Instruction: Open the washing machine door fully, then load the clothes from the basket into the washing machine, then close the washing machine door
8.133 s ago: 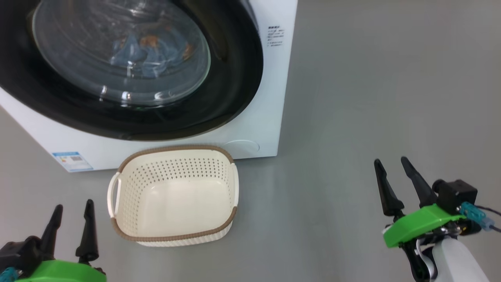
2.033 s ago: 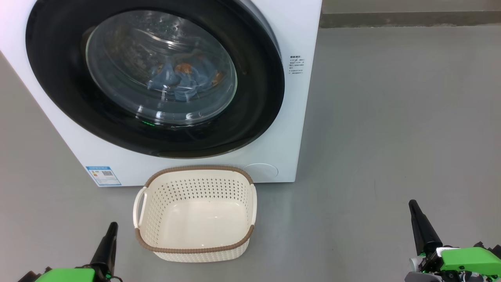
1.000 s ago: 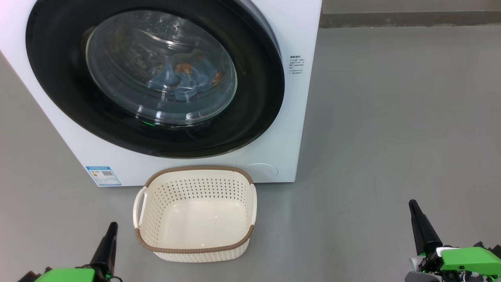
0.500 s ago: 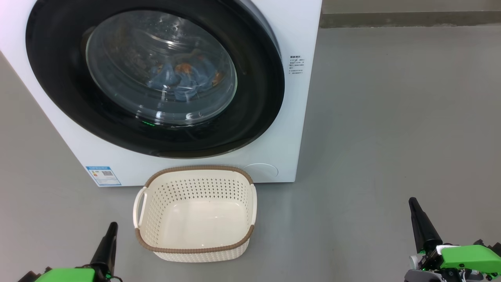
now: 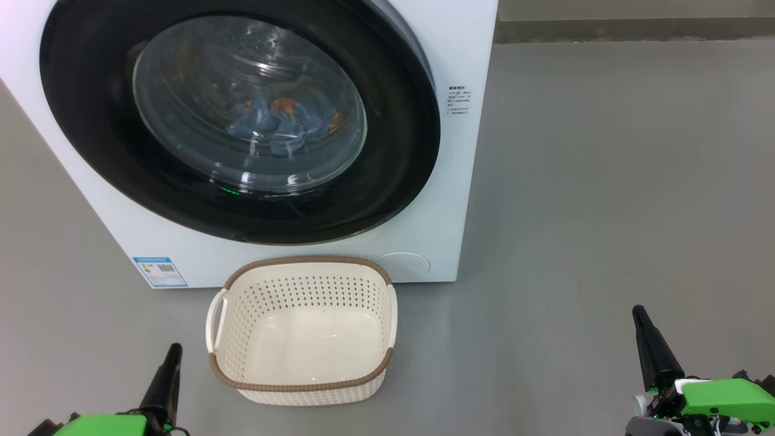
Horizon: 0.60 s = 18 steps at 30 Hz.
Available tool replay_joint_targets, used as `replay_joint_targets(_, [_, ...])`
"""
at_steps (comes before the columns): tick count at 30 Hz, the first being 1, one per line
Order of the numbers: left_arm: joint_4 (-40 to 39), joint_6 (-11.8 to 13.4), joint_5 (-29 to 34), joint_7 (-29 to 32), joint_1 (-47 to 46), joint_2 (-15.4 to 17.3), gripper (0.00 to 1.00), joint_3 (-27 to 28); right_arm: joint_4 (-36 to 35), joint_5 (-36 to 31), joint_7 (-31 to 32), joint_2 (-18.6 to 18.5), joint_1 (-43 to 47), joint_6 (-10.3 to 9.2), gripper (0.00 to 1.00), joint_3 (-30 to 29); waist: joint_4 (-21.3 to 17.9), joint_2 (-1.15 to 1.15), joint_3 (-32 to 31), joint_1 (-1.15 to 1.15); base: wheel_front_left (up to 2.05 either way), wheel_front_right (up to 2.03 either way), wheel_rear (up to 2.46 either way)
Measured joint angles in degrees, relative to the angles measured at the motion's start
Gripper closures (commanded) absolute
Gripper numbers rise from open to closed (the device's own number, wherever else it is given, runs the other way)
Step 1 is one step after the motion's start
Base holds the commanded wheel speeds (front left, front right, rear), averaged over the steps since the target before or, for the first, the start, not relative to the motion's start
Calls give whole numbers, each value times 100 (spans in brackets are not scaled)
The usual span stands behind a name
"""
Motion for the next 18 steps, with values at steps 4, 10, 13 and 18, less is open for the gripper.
replay_joint_targets(4, [0, 0, 0, 0, 0, 0, 100, 0, 0, 0, 0, 0, 0, 0, 100, 0, 0, 0, 0, 0, 0, 0, 0])
replay_joint_targets(10, [0, 0, 0, 0, 0, 0, 100, 0, 0, 0, 0, 0, 0, 0, 100, 0, 0, 0, 0, 0, 0, 0, 0])
replay_joint_targets(13, [0, 0, 0, 0, 0, 0, 100, 0, 0, 0, 0, 0, 0, 0, 100, 0, 0, 0, 0, 0, 0, 0, 0])
replay_joint_targets(18, [0, 0, 0, 0, 0, 0, 100, 0, 0, 0, 0, 0, 0, 0, 100, 0, 0, 0, 0, 0, 0, 0, 0])
